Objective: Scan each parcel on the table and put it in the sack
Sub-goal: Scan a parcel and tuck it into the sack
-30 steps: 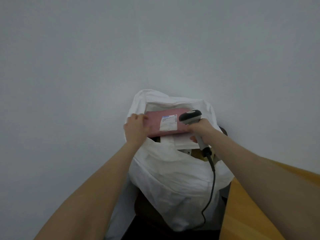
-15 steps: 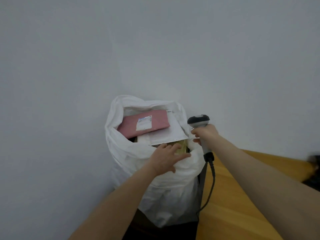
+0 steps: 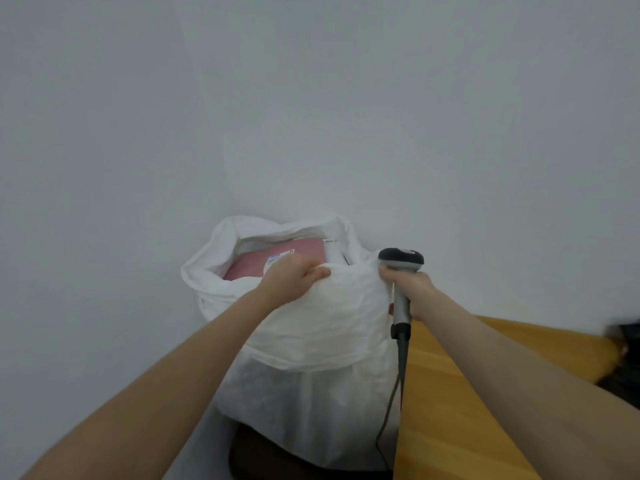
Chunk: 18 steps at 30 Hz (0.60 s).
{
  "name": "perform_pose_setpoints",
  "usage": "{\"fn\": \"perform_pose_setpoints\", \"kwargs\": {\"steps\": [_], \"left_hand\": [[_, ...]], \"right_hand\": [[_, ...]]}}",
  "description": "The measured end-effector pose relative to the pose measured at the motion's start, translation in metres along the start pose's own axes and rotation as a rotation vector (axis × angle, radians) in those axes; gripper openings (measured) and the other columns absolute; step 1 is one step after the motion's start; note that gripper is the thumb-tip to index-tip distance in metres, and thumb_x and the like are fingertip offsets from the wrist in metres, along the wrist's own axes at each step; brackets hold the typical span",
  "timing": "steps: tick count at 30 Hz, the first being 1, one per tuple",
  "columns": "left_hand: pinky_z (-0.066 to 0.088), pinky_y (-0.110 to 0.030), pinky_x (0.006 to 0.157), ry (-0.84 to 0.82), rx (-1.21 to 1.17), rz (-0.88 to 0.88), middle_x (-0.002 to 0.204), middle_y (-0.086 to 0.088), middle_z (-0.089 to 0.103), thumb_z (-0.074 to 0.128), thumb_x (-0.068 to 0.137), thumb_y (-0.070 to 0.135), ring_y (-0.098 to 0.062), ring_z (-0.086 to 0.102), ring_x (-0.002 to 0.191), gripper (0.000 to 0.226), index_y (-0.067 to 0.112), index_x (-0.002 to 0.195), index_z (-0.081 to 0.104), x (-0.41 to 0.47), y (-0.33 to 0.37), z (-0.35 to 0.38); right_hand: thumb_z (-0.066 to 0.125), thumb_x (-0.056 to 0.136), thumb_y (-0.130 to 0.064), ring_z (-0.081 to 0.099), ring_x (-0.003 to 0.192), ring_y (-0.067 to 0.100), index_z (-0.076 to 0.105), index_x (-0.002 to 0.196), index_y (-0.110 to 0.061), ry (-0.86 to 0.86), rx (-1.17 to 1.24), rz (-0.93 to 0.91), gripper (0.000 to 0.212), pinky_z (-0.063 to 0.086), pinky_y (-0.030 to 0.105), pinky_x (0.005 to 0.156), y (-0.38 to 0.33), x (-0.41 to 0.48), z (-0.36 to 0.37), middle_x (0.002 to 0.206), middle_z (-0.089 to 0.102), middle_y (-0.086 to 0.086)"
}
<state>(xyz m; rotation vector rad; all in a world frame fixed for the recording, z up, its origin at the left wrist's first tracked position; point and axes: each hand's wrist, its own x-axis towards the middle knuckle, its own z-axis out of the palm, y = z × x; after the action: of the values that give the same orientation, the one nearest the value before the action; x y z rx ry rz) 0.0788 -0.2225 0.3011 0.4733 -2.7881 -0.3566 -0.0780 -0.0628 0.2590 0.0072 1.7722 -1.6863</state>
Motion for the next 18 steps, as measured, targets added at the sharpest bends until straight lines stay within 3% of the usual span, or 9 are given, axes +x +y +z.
{"fn": "perform_pose_setpoints", "kwargs": {"steps": [2,4,6,8,10,12,15,18], "left_hand": [[0.040,-0.022,0.076,-0.143,-0.078,0.013,0.056,0.011,0.046,0.064,0.089,0.037,0.000,0.048,0.061,0.028,0.033,0.065,0.048,0.002,0.006,0.003],[0.033,-0.009,0.056,-0.310,-0.187,0.019,0.052,0.018,0.049,0.068,0.086,0.037,0.005,0.046,0.056,0.017,0.034,0.071,0.059,0.004,0.011,-0.002],[0.028,-0.013,0.046,-0.426,-0.262,-0.042,0.044,0.017,0.040,0.061,0.091,0.038,0.000,0.037,0.044,0.035,0.025,0.059,0.058,0.012,0.009,-0.010],[0.035,-0.014,0.045,-0.438,-0.311,-0.185,0.047,0.018,0.048,0.047,0.097,0.043,0.001,0.041,0.044,0.049,0.016,0.058,0.058,0.026,0.001,-0.021],[0.049,-0.021,0.061,-0.353,-0.308,-0.284,0.071,0.007,0.067,0.040,0.101,0.039,-0.008,0.056,0.061,0.043,0.016,0.083,0.071,0.047,-0.007,-0.031],[0.051,-0.031,0.079,-0.238,-0.103,-0.250,0.094,-0.005,0.071,0.047,0.098,0.031,-0.018,0.062,0.083,0.032,0.009,0.102,0.070,0.072,-0.017,-0.035],[0.045,-0.037,0.097,-0.165,0.100,-0.230,0.119,-0.004,0.065,0.050,0.095,0.023,-0.022,0.057,0.111,0.027,0.015,0.115,0.066,0.105,-0.028,-0.028],[0.043,-0.037,0.099,-0.151,0.158,-0.195,0.126,-0.004,0.059,0.052,0.093,0.022,-0.022,0.053,0.117,0.031,0.020,0.124,0.059,0.137,-0.039,-0.015]], "right_hand": [[0.082,0.074,-0.027,0.064,0.076,0.026,0.055,0.094,-0.009,0.005,0.053,0.041,0.038,0.058,0.041,0.073,0.002,0.002,0.010,0.086,0.063,0.008],[0.078,0.077,-0.016,0.062,0.073,0.027,0.055,0.093,-0.006,0.064,-0.036,0.010,0.030,0.056,0.040,0.075,0.003,0.007,0.018,0.080,0.060,0.009],[0.068,0.078,0.000,0.057,0.069,0.026,0.057,0.092,-0.002,0.106,-0.093,-0.050,0.018,0.053,0.040,0.077,-0.001,0.010,0.022,0.073,0.056,0.010],[0.062,0.075,0.004,0.055,0.069,0.026,0.057,0.084,-0.005,0.107,-0.062,-0.110,0.013,0.052,0.038,0.072,-0.017,0.008,0.023,0.073,0.056,0.010],[0.059,0.070,0.003,0.051,0.063,0.023,0.054,0.072,-0.009,0.100,-0.049,-0.184,0.014,0.046,0.033,0.063,-0.042,0.005,0.017,0.066,0.054,0.006],[0.061,0.069,0.000,0.049,0.057,0.021,0.054,0.068,-0.010,0.082,-0.135,-0.241,0.012,0.043,0.031,0.060,-0.062,0.004,0.004,0.060,0.053,0.005],[0.071,0.079,-0.010,0.053,0.062,0.019,0.058,0.086,-0.006,0.085,-0.234,-0.262,0.015,0.044,0.030,0.057,-0.079,0.011,-0.020,0.072,0.056,0.006],[0.072,0.080,-0.013,0.053,0.063,0.019,0.060,0.096,-0.004,0.119,-0.304,-0.308,0.022,0.045,0.028,0.054,-0.104,0.028,-0.025,0.076,0.056,0.008]]}}
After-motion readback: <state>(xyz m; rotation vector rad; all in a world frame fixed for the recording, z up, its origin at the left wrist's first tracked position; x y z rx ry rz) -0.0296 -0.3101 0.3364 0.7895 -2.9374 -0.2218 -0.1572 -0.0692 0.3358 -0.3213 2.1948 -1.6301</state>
